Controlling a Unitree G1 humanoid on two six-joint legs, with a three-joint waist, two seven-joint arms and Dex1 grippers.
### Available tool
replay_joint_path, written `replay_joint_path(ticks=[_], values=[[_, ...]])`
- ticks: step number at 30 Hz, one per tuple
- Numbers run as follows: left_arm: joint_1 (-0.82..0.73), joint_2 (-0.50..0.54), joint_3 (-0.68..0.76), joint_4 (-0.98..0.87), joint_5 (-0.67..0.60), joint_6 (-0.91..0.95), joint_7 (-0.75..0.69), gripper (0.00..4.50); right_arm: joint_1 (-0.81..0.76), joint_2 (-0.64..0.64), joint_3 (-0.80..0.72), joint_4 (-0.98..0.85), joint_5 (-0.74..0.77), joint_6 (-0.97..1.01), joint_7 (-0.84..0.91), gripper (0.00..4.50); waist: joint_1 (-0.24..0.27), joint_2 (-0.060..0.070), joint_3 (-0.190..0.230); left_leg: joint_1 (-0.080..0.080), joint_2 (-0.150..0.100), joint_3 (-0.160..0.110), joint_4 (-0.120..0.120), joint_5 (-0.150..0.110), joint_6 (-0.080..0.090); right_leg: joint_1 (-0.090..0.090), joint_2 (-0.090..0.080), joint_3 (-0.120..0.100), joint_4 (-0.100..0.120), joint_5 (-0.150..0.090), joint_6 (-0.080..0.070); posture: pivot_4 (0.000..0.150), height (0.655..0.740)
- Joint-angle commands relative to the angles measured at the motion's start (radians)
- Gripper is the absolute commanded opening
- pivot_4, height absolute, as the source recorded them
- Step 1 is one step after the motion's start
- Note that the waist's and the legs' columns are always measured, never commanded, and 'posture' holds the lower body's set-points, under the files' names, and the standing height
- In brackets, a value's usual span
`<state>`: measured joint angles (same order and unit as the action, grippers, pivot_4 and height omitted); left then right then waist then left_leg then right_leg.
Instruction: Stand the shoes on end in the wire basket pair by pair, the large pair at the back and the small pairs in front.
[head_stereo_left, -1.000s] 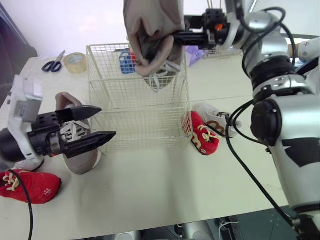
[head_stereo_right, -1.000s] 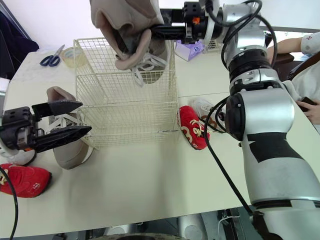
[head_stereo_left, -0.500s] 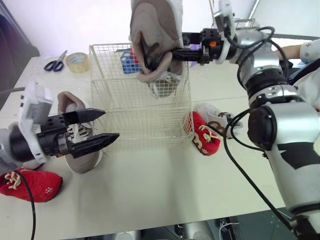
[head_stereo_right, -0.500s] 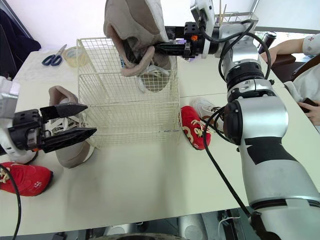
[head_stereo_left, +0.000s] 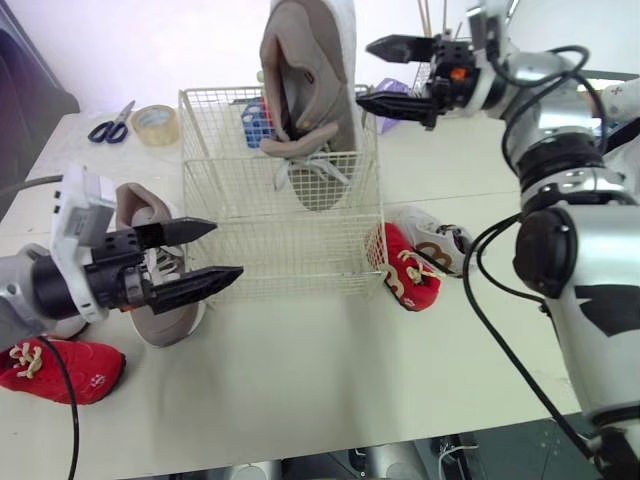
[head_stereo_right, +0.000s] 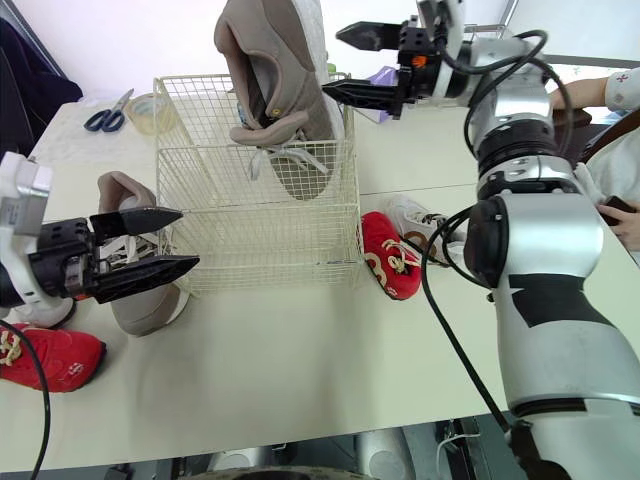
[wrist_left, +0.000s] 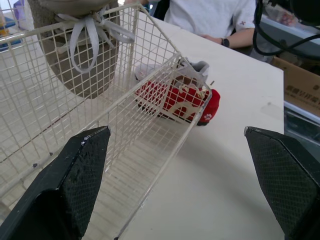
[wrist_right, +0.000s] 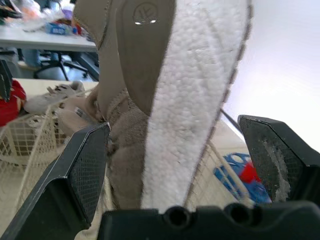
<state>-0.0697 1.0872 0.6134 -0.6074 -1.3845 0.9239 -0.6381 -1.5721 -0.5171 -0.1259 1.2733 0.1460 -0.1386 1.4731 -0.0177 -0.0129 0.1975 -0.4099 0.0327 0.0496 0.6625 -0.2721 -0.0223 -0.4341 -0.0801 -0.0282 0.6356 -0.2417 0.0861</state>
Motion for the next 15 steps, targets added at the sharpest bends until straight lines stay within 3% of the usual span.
replay_joint_path(ticks=[1,4,8,11,15], values=[[-0.008,0.005,0.021,-0.016,0.008,-0.017,0.009,4.5,-0.017,-0.07,-0.016,-0.08,0.005,0.018,-0.017,4.43,-0.001,0.0,0.0,0.0,0.0,0.0,0.0,0.0,0.0,0.0,0.0,0.0,0.0,0.0,0.0,0.15,0.74],[-0.002,0.004,0.066,-0.011,-0.033,-0.008,0.05,4.5,0.007,-0.135,-0.047,-0.173,0.052,0.108,-0.005,4.43,-0.001,0.0,0.0,0.0,0.0,0.0,0.0,0.0,0.0,0.0,0.0,0.0,0.0,0.0,0.0,0.15,0.74],[-0.016,0.014,0.219,0.129,-0.186,0.011,0.124,4.5,0.058,-0.202,-0.148,-0.485,0.268,0.495,0.025,4.43,0.002,0.0,0.0,0.0,0.0,-0.001,0.0,0.0,0.0,0.0,0.0,0.0,0.0,0.0,0.0,0.15,0.74],[0.015,0.041,0.375,0.289,-0.11,0.037,0.142,4.5,0.175,-0.218,-0.166,-0.839,0.446,0.799,-0.02,4.43,-0.003,0.001,0.0,0.001,0.001,-0.001,0.0,0.0,0.001,-0.001,0.0,-0.001,0.002,0.0,0.0,0.15,0.74],[0.141,0.1,0.472,0.483,0.09,0.084,0.028,4.5,0.337,-0.242,-0.104,-1.199,0.651,1.083,-0.015,4.43,-0.01,0.001,0.0,0.005,0.002,0.001,-0.001,-0.001,0.002,0.0,0.0,-0.001,0.007,-0.001,0.0,0.15,0.74]])
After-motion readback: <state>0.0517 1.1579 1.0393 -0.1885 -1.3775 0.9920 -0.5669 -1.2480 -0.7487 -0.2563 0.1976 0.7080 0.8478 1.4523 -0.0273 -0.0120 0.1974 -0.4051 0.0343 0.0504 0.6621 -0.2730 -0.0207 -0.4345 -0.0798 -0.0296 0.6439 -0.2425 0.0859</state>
